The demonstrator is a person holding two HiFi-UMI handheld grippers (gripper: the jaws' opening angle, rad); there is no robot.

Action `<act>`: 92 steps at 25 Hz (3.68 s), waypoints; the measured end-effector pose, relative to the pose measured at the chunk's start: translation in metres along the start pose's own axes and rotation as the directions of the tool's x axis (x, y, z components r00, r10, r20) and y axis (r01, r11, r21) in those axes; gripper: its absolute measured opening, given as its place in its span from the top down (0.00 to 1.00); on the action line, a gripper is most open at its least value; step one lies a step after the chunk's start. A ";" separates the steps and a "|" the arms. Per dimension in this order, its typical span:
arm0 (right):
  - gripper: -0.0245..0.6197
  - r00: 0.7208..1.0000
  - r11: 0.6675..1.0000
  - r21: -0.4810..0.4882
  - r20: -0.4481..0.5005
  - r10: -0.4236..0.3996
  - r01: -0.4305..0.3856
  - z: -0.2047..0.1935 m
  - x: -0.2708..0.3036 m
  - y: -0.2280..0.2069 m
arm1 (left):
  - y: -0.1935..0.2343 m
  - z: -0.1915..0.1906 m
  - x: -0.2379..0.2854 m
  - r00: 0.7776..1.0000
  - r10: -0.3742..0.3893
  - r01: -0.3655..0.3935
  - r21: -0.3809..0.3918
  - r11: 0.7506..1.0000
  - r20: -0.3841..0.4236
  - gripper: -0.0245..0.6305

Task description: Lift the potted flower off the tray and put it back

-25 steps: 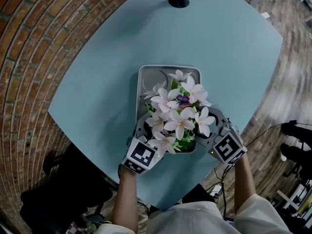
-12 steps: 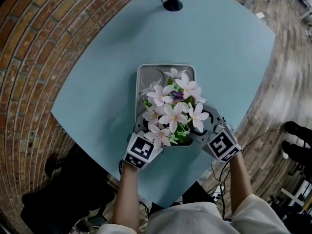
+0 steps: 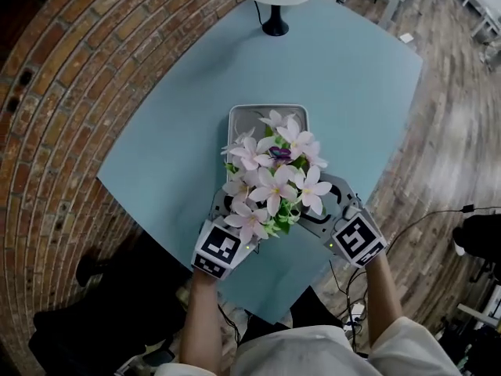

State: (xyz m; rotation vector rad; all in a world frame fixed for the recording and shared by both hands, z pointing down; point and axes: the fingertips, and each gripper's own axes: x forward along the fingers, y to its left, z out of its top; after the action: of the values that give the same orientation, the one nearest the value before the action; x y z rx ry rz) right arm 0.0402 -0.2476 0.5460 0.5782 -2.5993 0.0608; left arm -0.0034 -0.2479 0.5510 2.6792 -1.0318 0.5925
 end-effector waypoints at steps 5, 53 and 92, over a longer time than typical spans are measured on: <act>0.43 0.999 1.000 0.004 0.018 -0.028 0.028 0.032 -0.031 0.023 | -0.020 0.030 -0.034 0.998 -0.020 0.021 -0.003 1.000 0.061 0.27; 0.44 0.941 0.967 0.062 0.219 -0.256 0.249 0.137 -0.215 0.287 | -0.232 0.075 -0.286 0.955 -0.173 0.145 0.128 0.981 0.240 0.27; 0.45 0.999 0.999 0.043 0.009 0.031 -0.031 0.031 -0.011 0.054 | -0.019 0.005 -0.065 0.996 0.077 -0.077 -0.011 0.997 0.044 0.28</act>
State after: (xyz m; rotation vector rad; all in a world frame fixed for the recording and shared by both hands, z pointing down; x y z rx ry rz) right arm 0.0136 -0.1980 0.5166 0.5549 -2.6209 0.1254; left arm -0.0335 -0.1969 0.5172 2.6663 -1.1508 0.5431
